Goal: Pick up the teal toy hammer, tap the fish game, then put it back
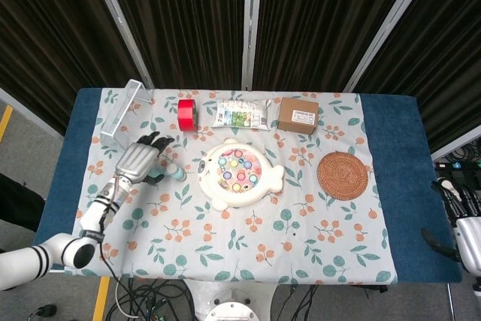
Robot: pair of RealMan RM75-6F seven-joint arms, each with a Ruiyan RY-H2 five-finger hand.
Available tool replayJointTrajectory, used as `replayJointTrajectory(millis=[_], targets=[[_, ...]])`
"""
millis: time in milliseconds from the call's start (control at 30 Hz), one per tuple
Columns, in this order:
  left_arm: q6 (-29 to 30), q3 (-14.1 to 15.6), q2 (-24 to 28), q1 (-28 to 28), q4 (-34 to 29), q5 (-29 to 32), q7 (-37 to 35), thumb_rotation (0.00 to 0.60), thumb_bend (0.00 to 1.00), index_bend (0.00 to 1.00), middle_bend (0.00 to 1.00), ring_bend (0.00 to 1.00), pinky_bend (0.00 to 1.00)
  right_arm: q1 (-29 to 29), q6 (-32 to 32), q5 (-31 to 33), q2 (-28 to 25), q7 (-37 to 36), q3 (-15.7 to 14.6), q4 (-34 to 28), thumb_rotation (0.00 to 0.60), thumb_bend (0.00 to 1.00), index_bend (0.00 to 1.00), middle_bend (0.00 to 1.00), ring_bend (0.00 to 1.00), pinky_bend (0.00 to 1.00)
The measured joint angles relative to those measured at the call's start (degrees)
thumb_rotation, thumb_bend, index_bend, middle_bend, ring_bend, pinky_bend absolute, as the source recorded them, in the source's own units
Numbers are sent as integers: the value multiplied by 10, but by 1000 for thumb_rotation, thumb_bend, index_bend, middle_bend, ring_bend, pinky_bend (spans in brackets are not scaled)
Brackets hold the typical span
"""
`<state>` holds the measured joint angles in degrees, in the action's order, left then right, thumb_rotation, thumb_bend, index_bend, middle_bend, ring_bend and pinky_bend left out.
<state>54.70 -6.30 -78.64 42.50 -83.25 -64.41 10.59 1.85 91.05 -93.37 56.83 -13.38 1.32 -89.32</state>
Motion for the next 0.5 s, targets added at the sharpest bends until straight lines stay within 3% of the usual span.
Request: replayJointTrajectory(millis=[267, 500], targets=[[174, 14, 107, -127, -82, -29, -13, 600, 218, 110, 141, 23, 133, 11, -10, 5, -4, -25, 7, 14, 600, 183, 71, 182, 0, 0], [302, 47, 154, -246, -130, -45, -10, 600, 212, 133, 142, 22, 133, 23, -25, 6, -2, -31, 9, 17, 600, 185, 72, 154, 0, 0]])
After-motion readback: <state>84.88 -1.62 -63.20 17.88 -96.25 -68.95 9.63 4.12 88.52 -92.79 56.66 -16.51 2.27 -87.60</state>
